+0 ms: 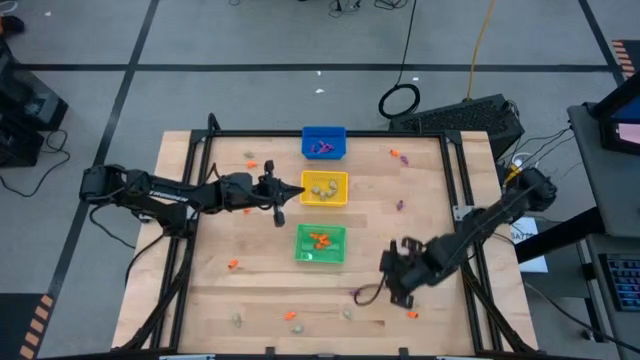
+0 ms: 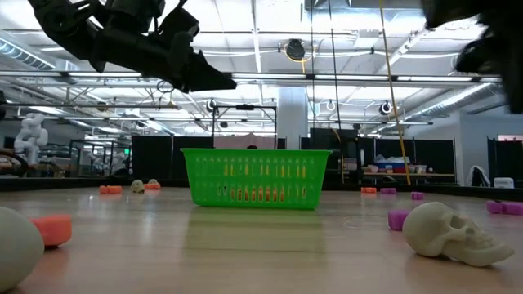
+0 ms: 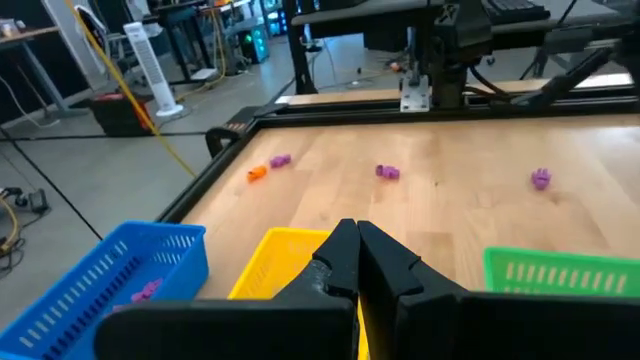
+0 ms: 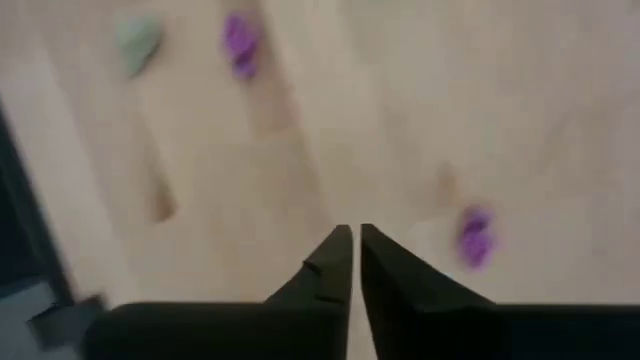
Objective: Sort Halloween decoration
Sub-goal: Put the skull toy into the yellow bin
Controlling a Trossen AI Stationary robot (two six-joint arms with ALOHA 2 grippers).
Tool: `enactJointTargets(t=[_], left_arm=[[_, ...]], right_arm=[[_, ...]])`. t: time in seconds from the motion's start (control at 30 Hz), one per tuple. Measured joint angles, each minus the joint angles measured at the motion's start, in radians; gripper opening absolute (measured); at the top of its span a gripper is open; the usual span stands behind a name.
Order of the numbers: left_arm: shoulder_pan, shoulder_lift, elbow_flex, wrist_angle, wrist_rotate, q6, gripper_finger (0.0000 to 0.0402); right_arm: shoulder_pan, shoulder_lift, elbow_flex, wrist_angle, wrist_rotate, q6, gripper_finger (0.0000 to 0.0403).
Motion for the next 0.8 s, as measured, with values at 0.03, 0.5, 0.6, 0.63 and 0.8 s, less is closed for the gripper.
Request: enactJointTargets(t=[0.03, 0.5, 0.6, 0.63, 0.8], left_arm=[[-0.006, 0.000, 0.000, -0.003, 0.000, 0.000, 0.0000], [-0.031, 0.000, 0.000, -0.013, 0.001, 0.009, 0.0000], [-0.031, 0.000, 0.000, -0.013, 0.001, 0.010, 0.0000], [-0.031, 0.000, 0.000, -0.013, 0.001, 0.010, 0.0000], [-0.031, 0.000, 0.000, -0.016, 0.001, 0.010, 0.0000]], right_arm=[[0.022, 0.019, 0.016, -0.009, -0.015, 0.034, 0.0028], [0.201, 0.186, 0.034, 0.005, -0.168, 0.326, 0.0205], [0.200, 0.196, 0.034, -0.042, -0.166, 0.297, 0.0209], [0.200, 0.202, 0.034, -0.051, -0.167, 0.284, 0.0209], [0.200, 0.235, 0.034, -0.044, -0.164, 0.223, 0.0203]])
